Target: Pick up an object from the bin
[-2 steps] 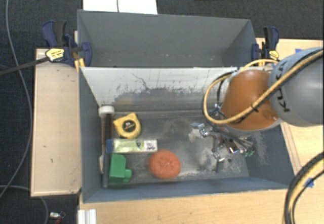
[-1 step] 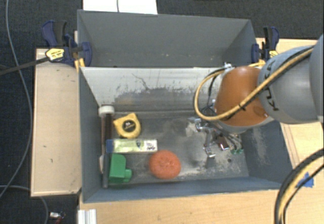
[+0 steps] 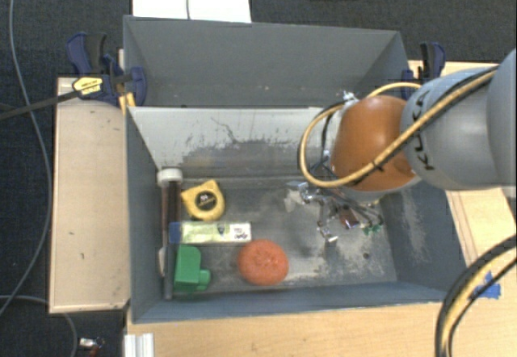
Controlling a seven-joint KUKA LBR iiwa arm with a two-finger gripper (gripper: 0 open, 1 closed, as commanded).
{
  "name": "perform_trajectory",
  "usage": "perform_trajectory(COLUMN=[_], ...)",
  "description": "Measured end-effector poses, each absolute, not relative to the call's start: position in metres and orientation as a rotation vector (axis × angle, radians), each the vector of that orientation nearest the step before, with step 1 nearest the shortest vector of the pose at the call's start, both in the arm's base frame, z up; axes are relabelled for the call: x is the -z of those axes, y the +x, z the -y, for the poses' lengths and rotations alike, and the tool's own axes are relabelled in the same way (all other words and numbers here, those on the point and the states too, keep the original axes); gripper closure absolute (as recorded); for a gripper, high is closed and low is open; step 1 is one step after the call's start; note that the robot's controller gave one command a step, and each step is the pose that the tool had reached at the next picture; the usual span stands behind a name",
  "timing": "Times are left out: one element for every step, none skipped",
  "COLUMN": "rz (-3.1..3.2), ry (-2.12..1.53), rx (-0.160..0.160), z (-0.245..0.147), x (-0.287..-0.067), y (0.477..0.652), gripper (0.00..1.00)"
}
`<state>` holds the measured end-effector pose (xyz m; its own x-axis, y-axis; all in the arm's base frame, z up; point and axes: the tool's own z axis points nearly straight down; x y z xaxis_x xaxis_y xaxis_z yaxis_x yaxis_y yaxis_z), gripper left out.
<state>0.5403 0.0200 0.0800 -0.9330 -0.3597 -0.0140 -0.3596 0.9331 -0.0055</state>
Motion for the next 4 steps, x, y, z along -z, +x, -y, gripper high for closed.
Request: perform_trajectory(rz=[-3.092,-3.086,-3.088,-3.085], ry=[-0.479,-0.499,-0.496,-0.524], rx=[0.001,0.005,0.003,0.004], z=[-0.061,-0.087,-0.124,-0.127], x=[-0.092,-0.077,-0.087,-0.08], y=[0.53,0.535,0.52,0.522], gripper=[0.0,0.0,0.0,0.0])
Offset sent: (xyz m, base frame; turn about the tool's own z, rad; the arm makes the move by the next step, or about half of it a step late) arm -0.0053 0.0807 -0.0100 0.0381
